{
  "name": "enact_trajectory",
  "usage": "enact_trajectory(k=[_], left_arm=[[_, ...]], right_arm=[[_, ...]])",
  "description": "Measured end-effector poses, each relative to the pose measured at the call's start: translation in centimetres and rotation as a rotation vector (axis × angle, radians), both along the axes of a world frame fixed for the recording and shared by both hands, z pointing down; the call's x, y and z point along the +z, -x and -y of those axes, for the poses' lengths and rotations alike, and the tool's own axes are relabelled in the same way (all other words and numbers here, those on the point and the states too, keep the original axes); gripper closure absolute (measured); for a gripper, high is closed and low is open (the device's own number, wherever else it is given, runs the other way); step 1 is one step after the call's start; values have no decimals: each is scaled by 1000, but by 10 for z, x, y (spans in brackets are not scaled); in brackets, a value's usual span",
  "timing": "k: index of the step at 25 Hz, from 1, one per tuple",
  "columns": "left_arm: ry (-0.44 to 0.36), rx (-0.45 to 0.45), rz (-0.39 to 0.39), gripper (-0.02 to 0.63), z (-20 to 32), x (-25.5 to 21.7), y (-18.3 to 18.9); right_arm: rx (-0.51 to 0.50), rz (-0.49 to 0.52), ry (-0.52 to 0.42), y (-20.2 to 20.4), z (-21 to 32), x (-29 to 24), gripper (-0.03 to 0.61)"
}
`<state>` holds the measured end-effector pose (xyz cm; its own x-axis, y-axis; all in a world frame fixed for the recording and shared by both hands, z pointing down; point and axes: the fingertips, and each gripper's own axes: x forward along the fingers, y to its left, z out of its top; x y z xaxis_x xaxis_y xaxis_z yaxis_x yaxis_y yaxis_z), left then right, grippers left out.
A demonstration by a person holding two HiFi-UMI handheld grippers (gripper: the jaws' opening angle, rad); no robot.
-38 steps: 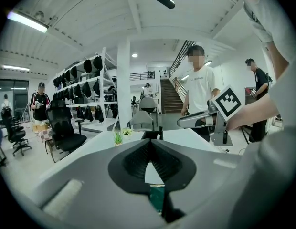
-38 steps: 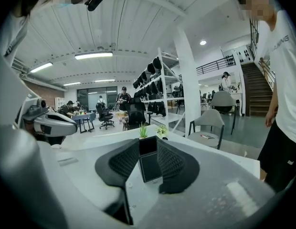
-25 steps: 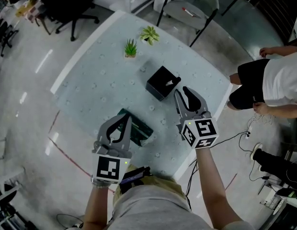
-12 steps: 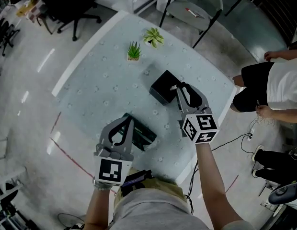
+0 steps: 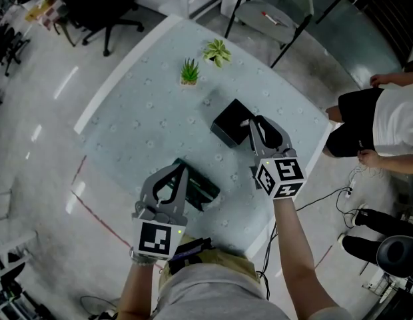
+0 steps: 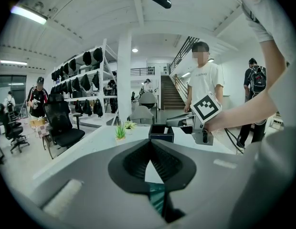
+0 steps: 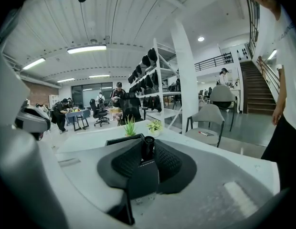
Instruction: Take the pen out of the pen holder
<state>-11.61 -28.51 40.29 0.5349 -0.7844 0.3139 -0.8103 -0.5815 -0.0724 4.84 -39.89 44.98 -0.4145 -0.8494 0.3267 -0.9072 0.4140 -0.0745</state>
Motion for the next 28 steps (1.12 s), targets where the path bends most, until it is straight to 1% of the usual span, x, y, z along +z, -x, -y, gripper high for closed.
enact_trajectory(k=[4, 11, 22, 28], left_arm=[[0, 0, -5, 600, -2, -1, -1], [-13, 6, -12, 600, -4, -7, -3], [-53, 41, -12, 600, -10, -20, -15], [-72, 60, -21, 600, -15, -28, -23]], right_arm=[[-1, 4, -16, 1, -1, -5, 509], [-8, 25, -51, 0, -6, -23, 509], [7, 83, -152, -8, -16, -71, 509], [9, 95, -212, -11, -30, -97, 509]])
